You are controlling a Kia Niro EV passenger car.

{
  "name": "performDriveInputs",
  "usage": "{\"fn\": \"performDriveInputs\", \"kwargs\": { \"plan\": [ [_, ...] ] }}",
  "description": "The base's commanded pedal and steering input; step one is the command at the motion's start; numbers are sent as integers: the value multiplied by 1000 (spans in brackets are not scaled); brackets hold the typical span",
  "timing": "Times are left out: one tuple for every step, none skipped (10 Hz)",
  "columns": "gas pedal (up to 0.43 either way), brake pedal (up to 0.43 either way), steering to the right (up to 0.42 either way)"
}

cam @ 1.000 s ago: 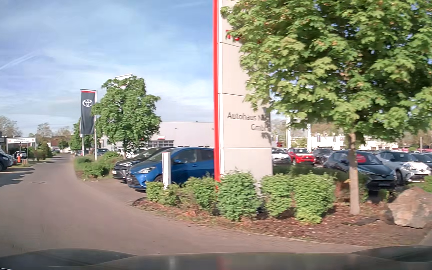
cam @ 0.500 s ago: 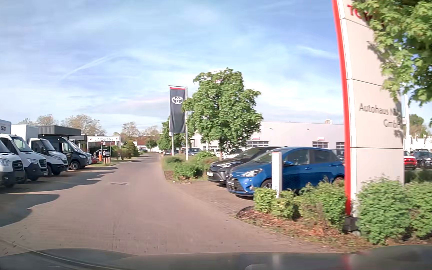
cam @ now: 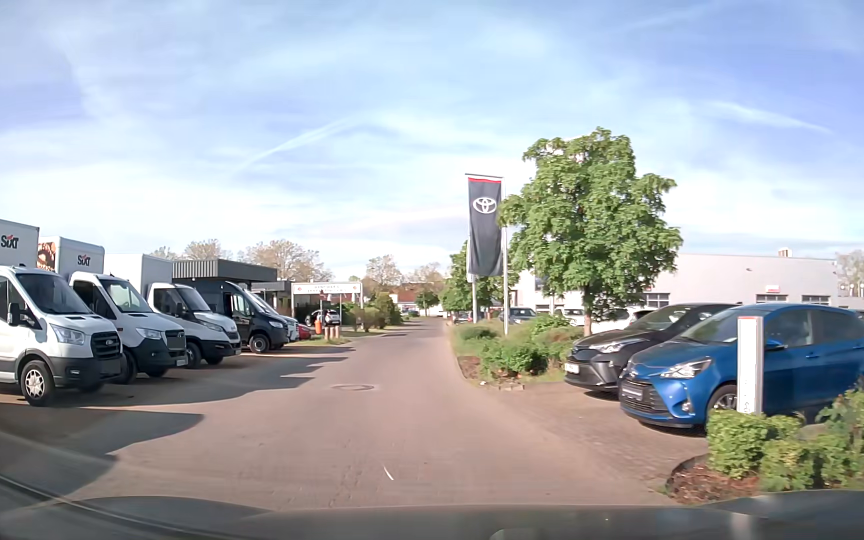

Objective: Follow the waypoints while adhering to traffic rules and regulations

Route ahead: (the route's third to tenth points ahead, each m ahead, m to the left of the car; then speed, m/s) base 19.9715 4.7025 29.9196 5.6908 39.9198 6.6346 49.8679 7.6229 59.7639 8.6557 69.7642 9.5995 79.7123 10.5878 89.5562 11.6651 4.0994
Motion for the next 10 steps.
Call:
{"fn": "performDriveInputs", "kwargs": {
  "plan": [
    [209, 0, -291],
    [220, 0, -251],
    [228, 0, -201],
    [240, 0, -154],
    [240, 0, -112],
    [248, 0, -65],
    [268, 0, -25],
    [280, 0, -9],
    [287, 0, 6],
    [299, 0, 20]
  ]
}}
